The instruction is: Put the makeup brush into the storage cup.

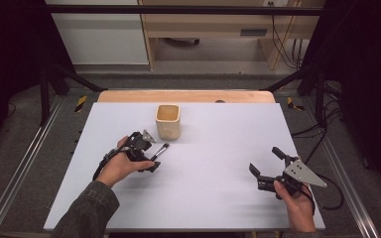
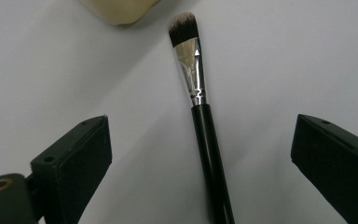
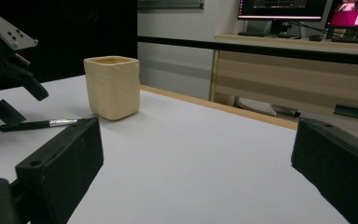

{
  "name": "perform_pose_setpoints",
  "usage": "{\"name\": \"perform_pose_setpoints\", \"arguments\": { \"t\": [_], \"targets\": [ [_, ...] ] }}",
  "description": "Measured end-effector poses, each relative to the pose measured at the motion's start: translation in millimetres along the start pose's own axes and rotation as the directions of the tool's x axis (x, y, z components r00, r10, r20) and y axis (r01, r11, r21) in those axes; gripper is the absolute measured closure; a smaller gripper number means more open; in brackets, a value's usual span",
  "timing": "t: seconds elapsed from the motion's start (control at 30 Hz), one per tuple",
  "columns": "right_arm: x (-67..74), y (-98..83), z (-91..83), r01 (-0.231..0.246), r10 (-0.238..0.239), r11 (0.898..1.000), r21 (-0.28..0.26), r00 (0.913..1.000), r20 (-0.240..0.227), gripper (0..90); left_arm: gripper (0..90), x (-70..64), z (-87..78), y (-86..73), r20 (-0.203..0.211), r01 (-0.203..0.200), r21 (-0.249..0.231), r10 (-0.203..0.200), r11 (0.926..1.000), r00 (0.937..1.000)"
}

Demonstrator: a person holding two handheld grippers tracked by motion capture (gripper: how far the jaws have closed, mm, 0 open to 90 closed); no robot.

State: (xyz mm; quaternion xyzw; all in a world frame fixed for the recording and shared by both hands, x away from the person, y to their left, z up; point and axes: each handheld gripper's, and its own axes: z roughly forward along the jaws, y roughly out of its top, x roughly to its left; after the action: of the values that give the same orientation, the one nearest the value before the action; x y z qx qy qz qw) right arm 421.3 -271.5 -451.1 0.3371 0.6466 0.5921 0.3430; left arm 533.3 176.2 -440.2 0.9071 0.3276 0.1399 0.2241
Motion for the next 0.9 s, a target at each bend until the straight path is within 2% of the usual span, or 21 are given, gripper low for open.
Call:
{"name": "perform_pose_setpoints", "arguments": {
  "t": [0.3,0.43,0.6,0.9],
  "targets": [
    [0.2,0.2,-0.3,0.003,-0.003,1.000,0.000,1.0000,-0.001,2.6,6.5,-3.0,0.8,-0.1,0.004,-0.018,0.024,0.018,0.9996,0.9998],
    [0.2,0.2,-0.4,0.000,0.000,1.000,0.000,1.0000,0.000,2.7,9.1,-4.1,1.9,-0.1,0.011,-0.020,0.032,0.019,0.9993,0.9998],
    [0.3,0.3,-0.5,-0.001,0.001,1.000,-0.001,1.0000,0.001,2.7,11.9,-4.3,2.9,0.1,0.000,-0.012,0.037,0.012,0.9992,0.9999],
    [0.2,0.3,-0.4,0.000,0.000,1.000,0.001,1.0000,0.001,2.8,23.4,-3.9,4.5,0.0,-0.009,-0.019,0.067,0.020,0.9976,0.9998]
  ]
}}
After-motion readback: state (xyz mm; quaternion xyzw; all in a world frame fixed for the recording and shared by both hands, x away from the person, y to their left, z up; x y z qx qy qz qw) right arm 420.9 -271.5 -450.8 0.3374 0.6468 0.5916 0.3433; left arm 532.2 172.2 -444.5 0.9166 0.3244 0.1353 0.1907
